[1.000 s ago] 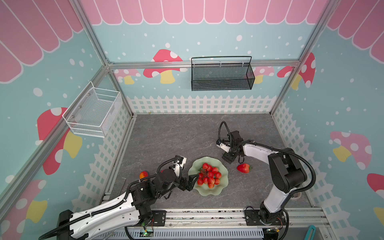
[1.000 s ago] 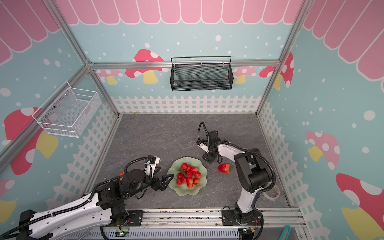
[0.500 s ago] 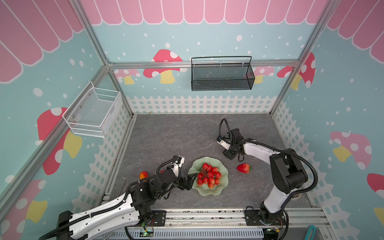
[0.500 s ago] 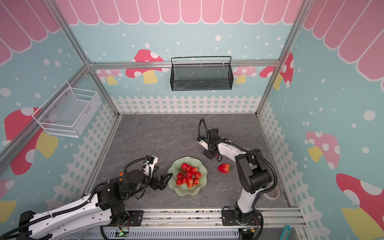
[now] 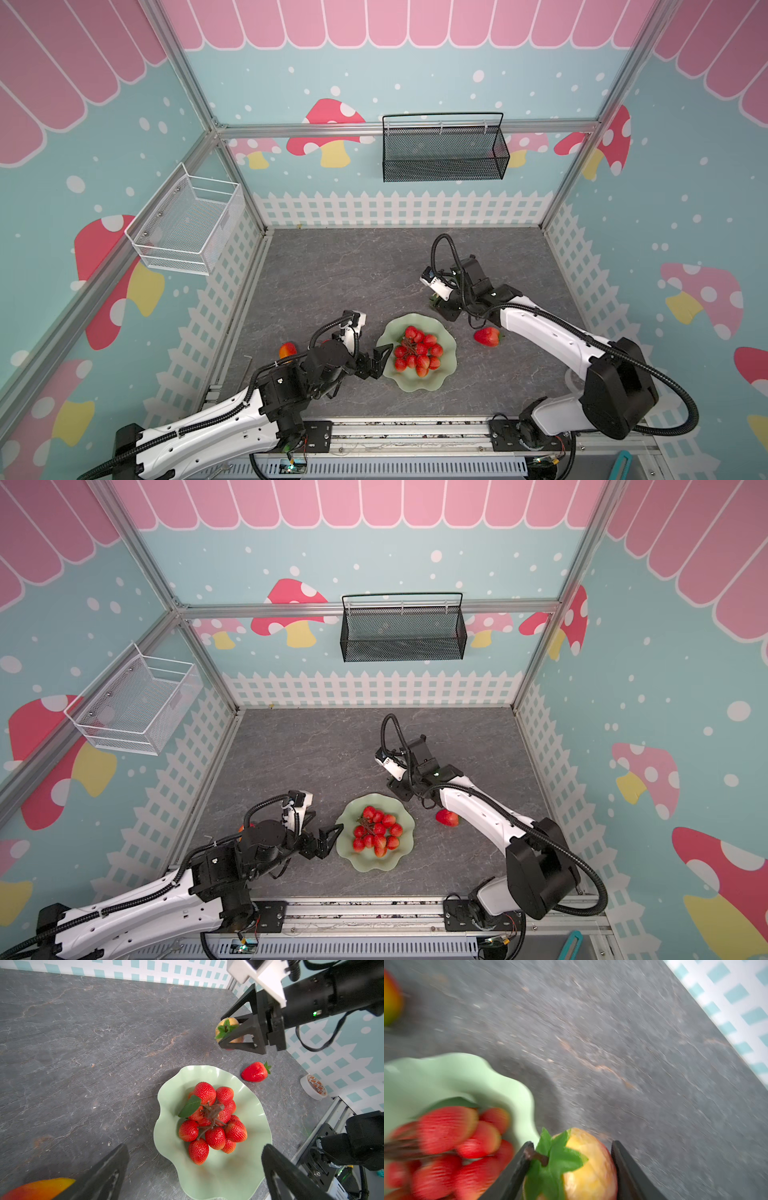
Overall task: Place and organize the fake fruits in the fruit bowl
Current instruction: 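Grasp the yellow-red peach with the right gripper and drop it into the bowl, then grasp the large red strawberry beside the bowl with the right gripper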
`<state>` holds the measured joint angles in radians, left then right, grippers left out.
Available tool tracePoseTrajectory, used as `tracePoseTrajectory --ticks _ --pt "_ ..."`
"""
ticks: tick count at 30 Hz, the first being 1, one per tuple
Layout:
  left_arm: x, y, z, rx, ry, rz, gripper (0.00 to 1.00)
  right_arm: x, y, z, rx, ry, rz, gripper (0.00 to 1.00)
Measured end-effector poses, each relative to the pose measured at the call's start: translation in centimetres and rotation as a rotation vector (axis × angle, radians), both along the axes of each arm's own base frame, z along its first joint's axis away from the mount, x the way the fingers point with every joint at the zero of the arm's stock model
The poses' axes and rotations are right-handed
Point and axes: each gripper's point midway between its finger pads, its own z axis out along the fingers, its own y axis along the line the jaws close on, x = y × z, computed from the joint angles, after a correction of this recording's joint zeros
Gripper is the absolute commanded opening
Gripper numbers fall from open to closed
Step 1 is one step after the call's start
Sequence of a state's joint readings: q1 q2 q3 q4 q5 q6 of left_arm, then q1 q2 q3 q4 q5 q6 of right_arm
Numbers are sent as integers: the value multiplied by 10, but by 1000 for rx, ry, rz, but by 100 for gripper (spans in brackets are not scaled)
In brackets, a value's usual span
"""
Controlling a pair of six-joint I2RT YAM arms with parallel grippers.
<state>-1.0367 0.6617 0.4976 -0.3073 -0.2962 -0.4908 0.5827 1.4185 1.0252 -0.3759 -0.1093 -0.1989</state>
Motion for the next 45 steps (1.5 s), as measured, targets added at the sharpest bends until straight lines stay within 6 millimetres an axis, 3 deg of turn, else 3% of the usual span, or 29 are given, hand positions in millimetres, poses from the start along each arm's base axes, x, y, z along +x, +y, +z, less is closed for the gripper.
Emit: tracePoseTrajectory --ticks 3,10,14,17,21,25,30,33,36,38,40,45 --pt "0 0 -1 1 4 2 99 -16 12 -2 52 49 15 48" --pt "-1 1 2 -12 2 4 99 -36 18 -42 47 205 -27 46" --pt "-1 2 6 -28 -2 6 99 -44 27 -51 48 241 -24 49" --pt "-2 3 8 -39 -5 8 99 -46 30 -54 48 252 -32 56" --pt "-3 5 11 -49 -8 9 99 -44 29 -62 36 270 -61 72" --pt "-4 7 12 -58 -13 9 99 -40 24 -61 25 257 -102 89" --pt "-5 9 8 -52 -9 9 99 -27 13 -31 67 166 -205 91" --pt "-6 9 5 -47 -6 8 99 -13 -12 2 150 92 -353 91" --pt "-7 6 2 -47 0 -11 99 1 -71 22 271 65 -598 95" --pt "-9 -1 1 -48 4 -38 99 -4 -119 17 320 55 -787 99" --pt "-9 -8 0 -48 8 -67 99 -21 -142 4 326 80 -899 99" --pt "-9 -21 -13 -2 22 -116 99 -58 -167 -29 308 217 -1125 98"
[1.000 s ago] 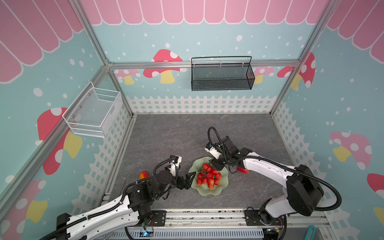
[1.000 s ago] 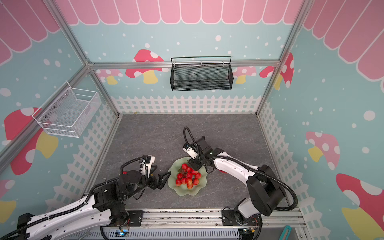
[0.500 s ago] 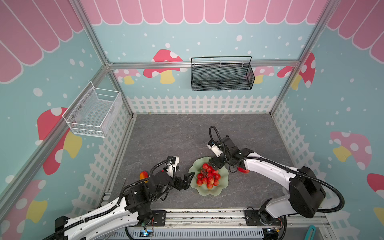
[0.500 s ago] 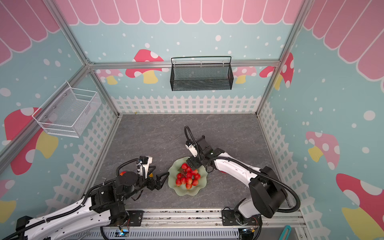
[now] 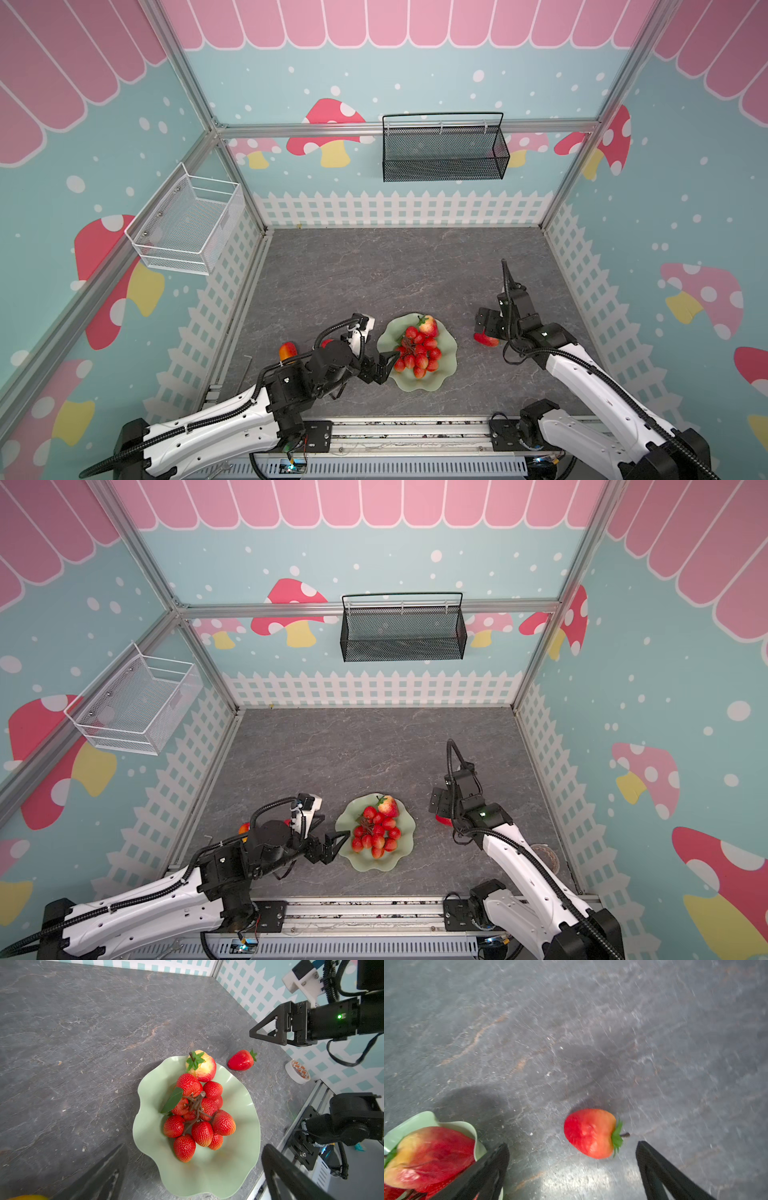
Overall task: Place and organize the fake fruits in the fruit bowl
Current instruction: 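Grasp the large red strawberry beside the bowl with the right gripper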
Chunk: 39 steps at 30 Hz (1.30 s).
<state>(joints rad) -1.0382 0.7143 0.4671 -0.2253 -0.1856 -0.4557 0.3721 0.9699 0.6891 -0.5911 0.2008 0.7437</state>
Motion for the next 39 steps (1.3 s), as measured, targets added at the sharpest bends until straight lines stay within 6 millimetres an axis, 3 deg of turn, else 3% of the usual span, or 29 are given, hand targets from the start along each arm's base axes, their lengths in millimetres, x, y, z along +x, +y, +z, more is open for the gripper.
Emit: tracePoseTrajectory --ticks 13,23,34,39 --pt "0 -3 15 -30 -41 -18 99 -41 -3 -35 336 149 -450 98" --pt "3 -10 5 -23 -26 -13 99 -34 -9 -47 437 182 -756 98" --pt "3 -9 -2 -18 -19 -11 99 -8 -12 -73 430 228 -909 100" --pt "3 -7 -2 -26 -23 -6 99 -3 -10 -86 430 262 -927 95"
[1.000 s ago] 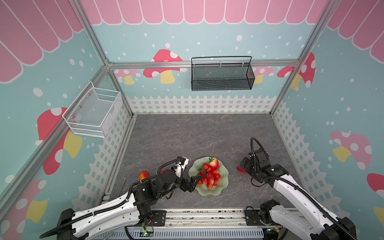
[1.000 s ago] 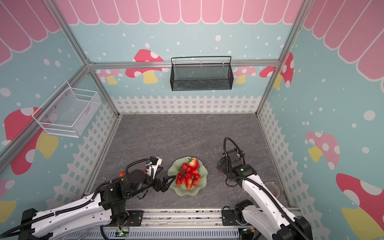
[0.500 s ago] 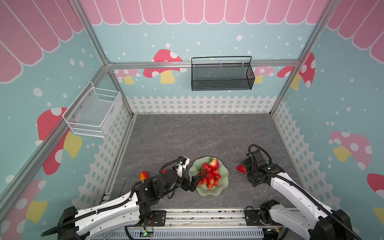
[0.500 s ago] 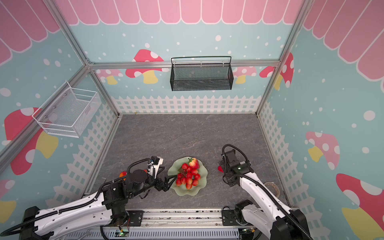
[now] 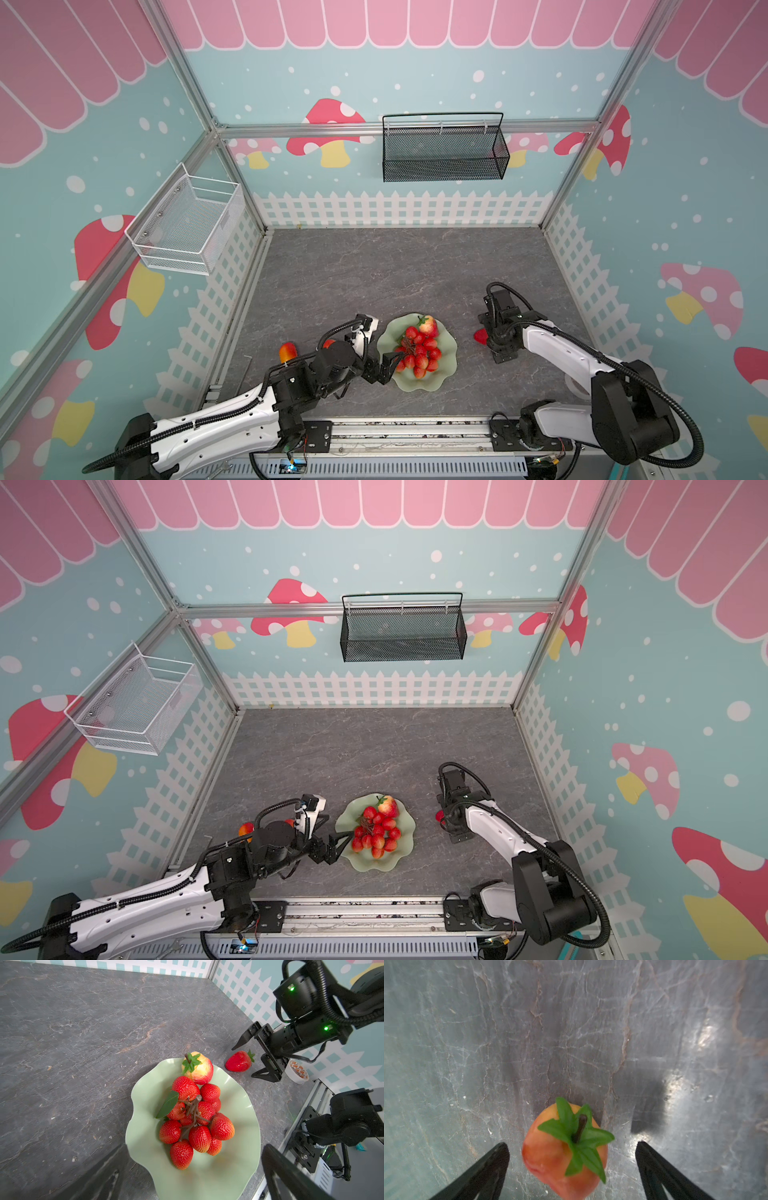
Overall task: Place and organize the fake fruits in the fruit bowl
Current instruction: 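Grasp the large red strawberry beside the bowl with the right gripper, then place the large strawberry into the bowl with the right gripper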
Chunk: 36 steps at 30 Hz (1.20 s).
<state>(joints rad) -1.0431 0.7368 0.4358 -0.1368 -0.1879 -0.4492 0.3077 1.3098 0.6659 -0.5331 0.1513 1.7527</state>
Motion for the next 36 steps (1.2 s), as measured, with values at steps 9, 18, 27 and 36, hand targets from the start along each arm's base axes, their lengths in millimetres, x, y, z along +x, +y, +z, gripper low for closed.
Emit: tracePoseTrajectory --ticks 9,18,27,36 --pt "0 1 1 -8 3 6 100 12 7 -6 30 -27 0 67" --pt "0 1 1 -14 10 11 99 15 6 -6 32 -56 4 58" --pt "0 7 7 -31 -1 30 99 42 12 26 -116 -153 320 51" --pt "-2 34 16 -25 -36 94 99 36 79 108 -361 -433 889 46"
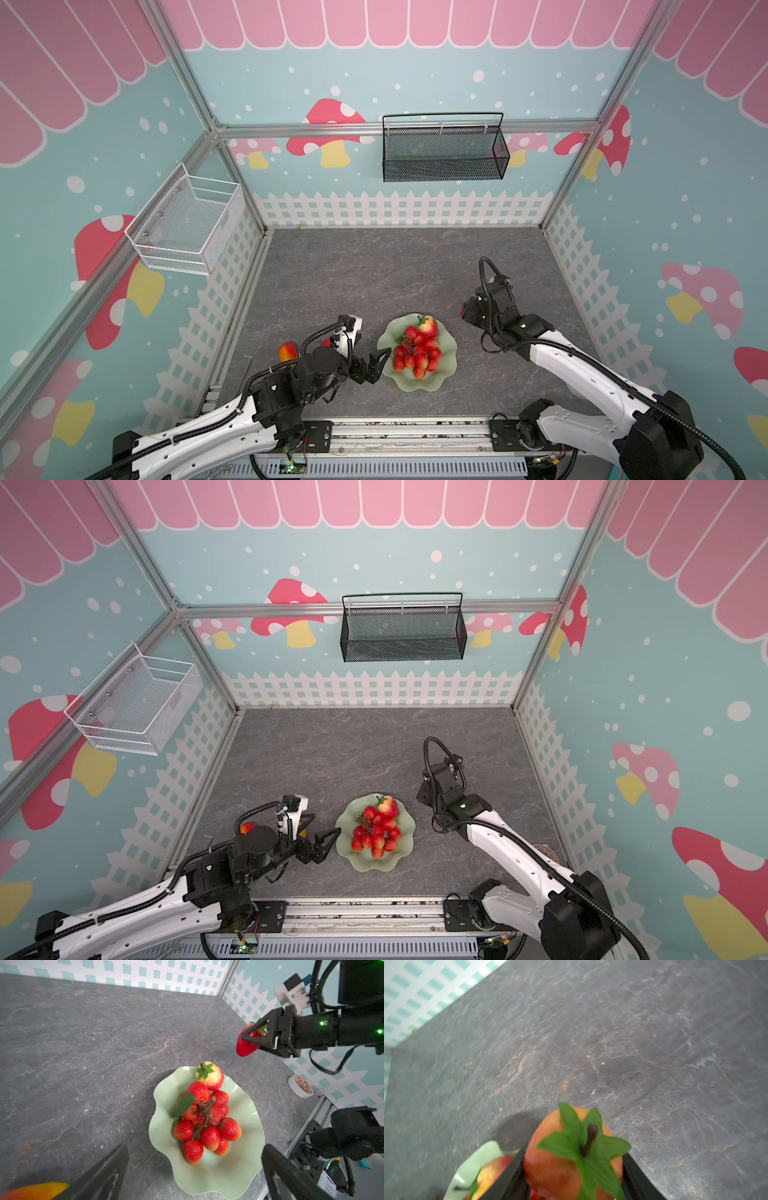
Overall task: Place and organize the fake fruits in the fruit bowl
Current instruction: 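Place the large strawberry into the bowl with the right gripper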
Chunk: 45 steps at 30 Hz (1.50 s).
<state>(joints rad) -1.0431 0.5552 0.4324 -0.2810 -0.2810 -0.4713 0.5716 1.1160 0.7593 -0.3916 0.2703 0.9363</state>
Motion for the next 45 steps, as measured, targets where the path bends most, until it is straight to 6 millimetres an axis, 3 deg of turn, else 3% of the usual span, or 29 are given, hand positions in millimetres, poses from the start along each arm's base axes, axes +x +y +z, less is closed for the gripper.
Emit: tracePoseTrajectory --ticks 4,8,21,34,41,45 --pt "1 9 -3 25 -2 32 99 -19 34 1 -75 -11 187 46" --pt "1 13 -8 51 12 43 99 -37 51 -4 -133 -4 287 46" --pt "5 17 -3 63 9 77 99 -74 61 -44 -322 118 418 51" --pt "6 17 -2 70 9 84 99 -73 65 -45 -339 134 416 70" --pt "7 19 -2 73 8 90 99 -69 69 -31 -331 115 411 78" --pt "12 33 -5 96 9 167 99 -65 68 -12 -330 70 410 85"
